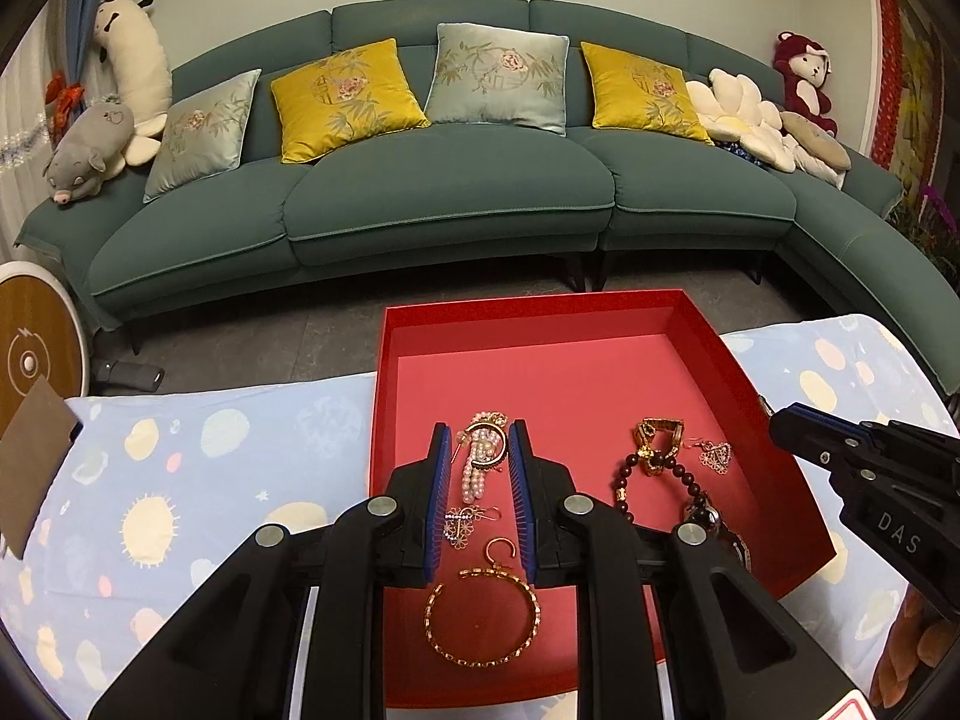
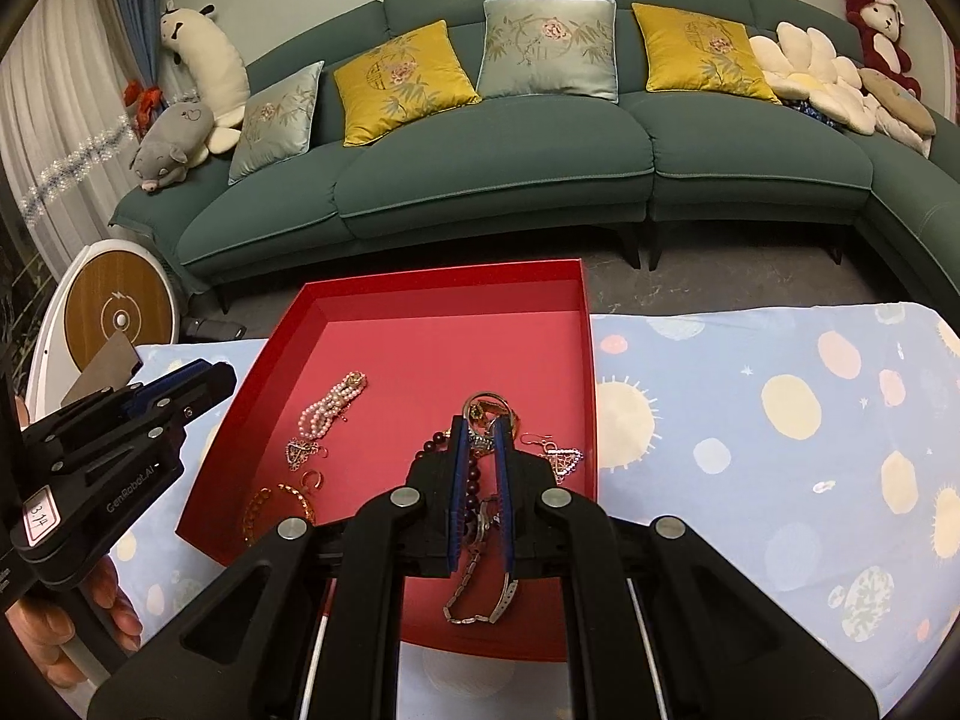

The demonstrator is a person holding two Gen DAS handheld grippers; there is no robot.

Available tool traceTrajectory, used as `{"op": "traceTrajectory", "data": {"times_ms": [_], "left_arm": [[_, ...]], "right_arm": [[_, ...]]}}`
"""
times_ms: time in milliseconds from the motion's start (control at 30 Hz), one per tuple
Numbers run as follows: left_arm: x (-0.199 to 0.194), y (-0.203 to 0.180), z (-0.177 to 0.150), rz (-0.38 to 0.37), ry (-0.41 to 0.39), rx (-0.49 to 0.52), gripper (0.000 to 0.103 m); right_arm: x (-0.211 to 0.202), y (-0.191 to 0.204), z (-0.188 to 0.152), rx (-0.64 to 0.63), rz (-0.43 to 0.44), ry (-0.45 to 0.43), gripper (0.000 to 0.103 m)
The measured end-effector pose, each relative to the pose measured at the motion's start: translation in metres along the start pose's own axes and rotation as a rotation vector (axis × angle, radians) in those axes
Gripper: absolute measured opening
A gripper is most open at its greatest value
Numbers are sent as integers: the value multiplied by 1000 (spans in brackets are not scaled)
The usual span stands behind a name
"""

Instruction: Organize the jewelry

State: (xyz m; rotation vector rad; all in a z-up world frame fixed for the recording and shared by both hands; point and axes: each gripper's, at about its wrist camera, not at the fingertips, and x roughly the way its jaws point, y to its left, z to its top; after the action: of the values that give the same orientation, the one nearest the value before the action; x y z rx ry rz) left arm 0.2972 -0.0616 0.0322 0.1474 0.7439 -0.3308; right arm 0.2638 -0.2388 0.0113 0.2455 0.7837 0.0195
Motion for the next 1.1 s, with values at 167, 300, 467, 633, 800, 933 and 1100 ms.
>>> {"op": "traceTrajectory", "data": {"times_ms": [167, 300, 467, 633, 800, 933, 1100], "left_arm": [[9, 0, -1, 3, 12, 0, 17], [15, 1, -3, 20, 18, -6, 18], [18, -1, -4, 27, 22, 5, 23], [6, 0, 1, 38, -1, -5, 24], [-25, -3, 12, 25, -51, -30, 25], [-58, -10, 18, 30, -95, -18, 32], [-96, -21, 13, 70, -140, 34, 38]], "right_arm": [[11, 2, -3, -7, -7, 19, 8], [17, -1, -6, -1, 0, 39, 10], [13, 0, -4, 3, 3, 31, 11], [-7, 7, 4, -5, 23, -10, 11], [-44, 17, 14, -11, 48, -88, 26], [-73, 28, 14, -26, 61, -137, 26], [-102, 36, 4, -21, 62, -168, 27]]}}
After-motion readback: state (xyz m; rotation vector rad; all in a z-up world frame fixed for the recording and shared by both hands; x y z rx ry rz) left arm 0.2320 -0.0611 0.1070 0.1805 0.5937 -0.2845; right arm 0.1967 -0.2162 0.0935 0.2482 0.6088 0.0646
